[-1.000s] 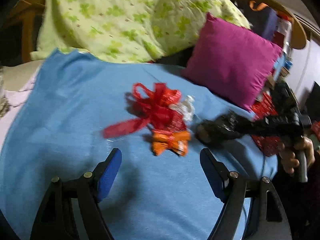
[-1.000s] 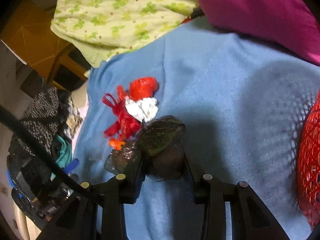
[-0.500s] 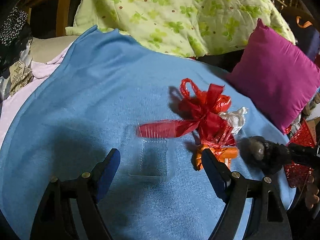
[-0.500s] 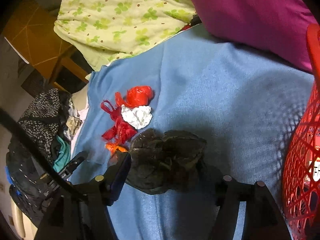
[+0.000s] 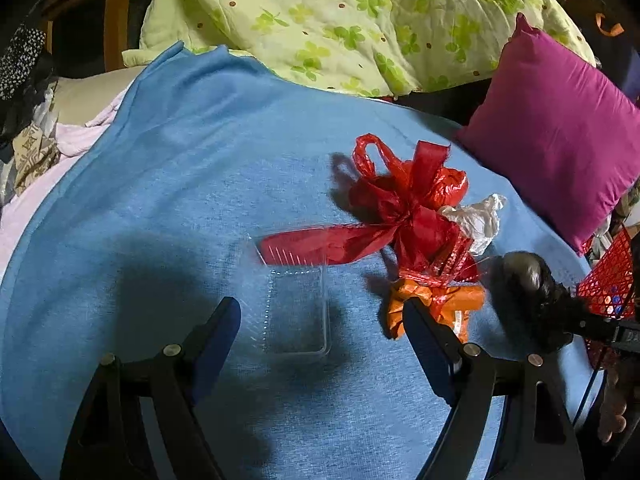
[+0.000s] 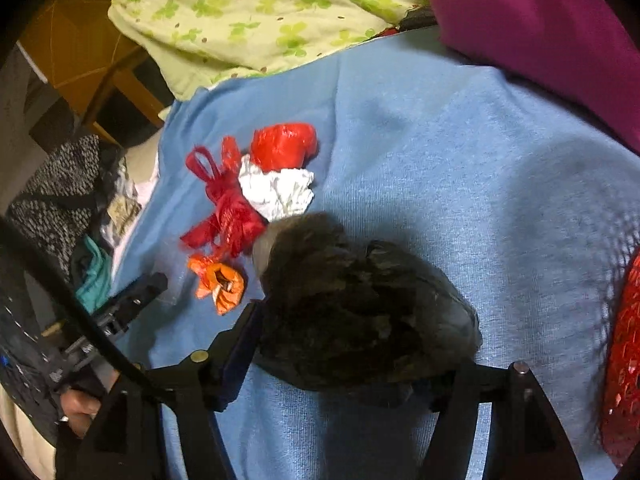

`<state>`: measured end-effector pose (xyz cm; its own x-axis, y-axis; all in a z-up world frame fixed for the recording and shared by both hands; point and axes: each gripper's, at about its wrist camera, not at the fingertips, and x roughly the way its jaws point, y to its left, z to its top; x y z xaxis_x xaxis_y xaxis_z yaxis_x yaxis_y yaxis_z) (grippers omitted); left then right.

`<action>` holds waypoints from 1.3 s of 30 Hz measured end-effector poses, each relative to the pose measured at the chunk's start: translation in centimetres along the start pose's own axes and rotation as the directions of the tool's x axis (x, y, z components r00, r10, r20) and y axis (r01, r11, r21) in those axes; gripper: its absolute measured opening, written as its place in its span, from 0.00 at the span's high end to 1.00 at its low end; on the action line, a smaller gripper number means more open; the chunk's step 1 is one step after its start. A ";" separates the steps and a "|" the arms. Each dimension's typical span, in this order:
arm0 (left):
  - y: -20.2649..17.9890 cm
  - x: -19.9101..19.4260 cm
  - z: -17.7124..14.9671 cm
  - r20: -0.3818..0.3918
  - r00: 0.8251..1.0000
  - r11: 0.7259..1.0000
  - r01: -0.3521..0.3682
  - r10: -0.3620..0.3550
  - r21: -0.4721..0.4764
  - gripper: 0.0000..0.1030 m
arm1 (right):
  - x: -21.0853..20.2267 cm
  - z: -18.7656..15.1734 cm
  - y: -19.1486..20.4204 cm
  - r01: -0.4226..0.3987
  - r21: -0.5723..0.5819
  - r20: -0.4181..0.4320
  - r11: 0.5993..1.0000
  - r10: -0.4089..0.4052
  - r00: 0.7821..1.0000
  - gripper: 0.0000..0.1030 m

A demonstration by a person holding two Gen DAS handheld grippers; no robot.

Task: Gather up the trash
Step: 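Lift the black plastic bag off the pile with the right tool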

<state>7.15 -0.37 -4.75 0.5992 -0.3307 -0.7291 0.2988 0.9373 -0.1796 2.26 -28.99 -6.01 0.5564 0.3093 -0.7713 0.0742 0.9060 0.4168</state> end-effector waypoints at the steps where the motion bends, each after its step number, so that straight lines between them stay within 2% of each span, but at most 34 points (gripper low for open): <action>1: 0.1 -0.1 0.0 0.005 1.000 1.000 -0.004 0.004 0.000 0.19 | 0.2 -0.1 0.2 0.012 -0.010 0.000 1.000 -0.012 1.000 0.51; 4: 0.6 -0.5 0.1 0.015 1.000 1.000 -0.012 0.013 -0.016 0.19 | 0.3 -0.3 0.0 0.015 -0.011 0.004 1.000 -0.015 1.000 0.58; 8: 1.0 -1.7 0.3 0.047 0.999 1.000 0.014 -0.013 -0.023 0.19 | 0.1 -0.2 -0.5 -0.004 0.006 -0.001 1.000 0.004 1.000 0.58; 11: 1.0 -2.6 0.3 0.072 0.997 1.000 0.014 -0.014 0.001 0.19 | 0.2 0.0 -0.8 -0.031 0.034 -0.031 0.999 0.032 0.999 0.55; 12: 1.0 -2.8 0.4 0.076 0.997 1.000 0.007 -0.008 0.010 0.19 | 0.1 0.1 -1.0 -0.046 0.047 -0.037 0.998 0.047 0.998 0.50; 13: 1.0 -2.8 0.5 0.077 0.997 1.000 0.000 -0.001 0.017 0.19 | 0.0 0.1 -1.1 -0.060 0.053 -0.040 0.997 0.062 0.997 0.40; 14: 1.0 -2.7 0.6 0.075 0.997 1.000 -0.001 0.000 0.017 0.19 | -0.3 0.2 -1.1 -0.079 0.059 -0.037 0.995 0.081 0.996 0.36; 19: 1.8 -1.9 0.7 0.051 0.998 0.999 -0.025 0.026 -0.020 0.19 | -2.1 0.9 -0.8 -0.113 0.021 0.060 0.993 0.111 0.992 0.30; 25: 1.6 -0.4 0.3 0.003 0.999 0.999 -0.050 0.050 -0.008 0.19 | -1.5 1.7 -0.4 -0.077 0.025 0.115 0.997 0.073 0.991 0.30; 29: 1.8 0.6 0.0 -0.030 0.998 0.998 -0.061 0.061 -0.011 0.19 | 0.6 1.7 0.4 -0.020 0.011 0.074 1.000 0.019 0.997 0.31; 31: 2.0 0.7 -0.1 -0.036 0.998 0.998 -0.048 0.047 -0.028 0.19 | 1.1 1.5 0.6 -0.001 0.002 0.066 1.000 0.001 0.998 0.39; 33: 2.3 0.8 -0.1 -0.038 0.999 0.998 -0.039 0.037 -0.048 0.19 | 1.2 1.3 0.9 0.017 -0.018 0.072 1.000 -0.015 0.997 0.43; 36: 2.6 0.8 -0.1 -0.034 0.999 0.996 -0.011 0.008 -0.083 0.19 | 0.9 1.1 1.3 0.027 -0.036 0.083 0.999 -0.024 0.996 0.46; 39: 2.5 0.9 0.0 -0.023 1.000 0.996 -0.011 0.009 -0.085 0.19 | 0.9 1.0 1.2 0.026 -0.038 0.081 0.999 -0.023 0.996 0.46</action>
<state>8.42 1.72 -5.85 0.5843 -0.3195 -0.7460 0.2276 0.9469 -0.2273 3.65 -27.89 -5.77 0.6198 0.2635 -0.7392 0.0575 0.9241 0.3777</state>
